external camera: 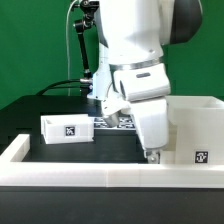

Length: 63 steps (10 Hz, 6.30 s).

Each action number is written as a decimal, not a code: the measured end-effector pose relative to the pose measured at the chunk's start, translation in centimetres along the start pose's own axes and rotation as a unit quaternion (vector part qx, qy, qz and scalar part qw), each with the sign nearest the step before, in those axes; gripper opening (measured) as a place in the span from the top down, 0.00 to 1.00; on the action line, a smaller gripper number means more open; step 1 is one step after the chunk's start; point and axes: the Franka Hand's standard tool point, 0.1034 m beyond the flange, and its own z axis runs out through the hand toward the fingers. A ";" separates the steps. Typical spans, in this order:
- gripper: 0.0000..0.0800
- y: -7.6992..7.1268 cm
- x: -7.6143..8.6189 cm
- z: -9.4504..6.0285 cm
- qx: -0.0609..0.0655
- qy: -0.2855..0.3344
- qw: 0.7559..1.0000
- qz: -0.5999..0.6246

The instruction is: Assemble drawer

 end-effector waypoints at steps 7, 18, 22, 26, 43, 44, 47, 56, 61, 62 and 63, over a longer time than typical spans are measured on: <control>0.19 0.0 -1.5 -0.2 0.003 -0.004 1.000 -0.018; 0.19 -6.8 -7.1 -3.7 -0.010 -0.004 0.988 0.154; 0.19 -6.8 -6.9 -3.7 -0.005 -0.007 0.984 0.175; 0.19 -7.1 -7.9 -3.7 -0.005 -0.002 0.954 0.301; 0.19 -17.4 -10.3 -3.1 -0.088 -0.001 0.767 0.635; 0.19 -17.3 -10.3 -3.2 -0.088 -0.001 0.767 0.635; 0.19 -17.3 -10.4 -2.9 -0.089 -0.001 0.771 0.630; 0.19 -20.6 -11.8 1.0 -0.089 -0.011 0.778 0.622; 0.73 -20.6 -11.7 1.0 -0.089 -0.011 0.779 0.621; 0.73 -20.5 -11.6 1.0 -0.089 -0.011 0.779 0.620; 0.92 -20.4 -11.4 1.0 -0.090 -0.010 0.780 0.619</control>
Offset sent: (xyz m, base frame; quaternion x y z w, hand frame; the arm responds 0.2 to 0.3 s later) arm 0.0000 0.0000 0.0000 0.0000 0.0000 0.0000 1.0000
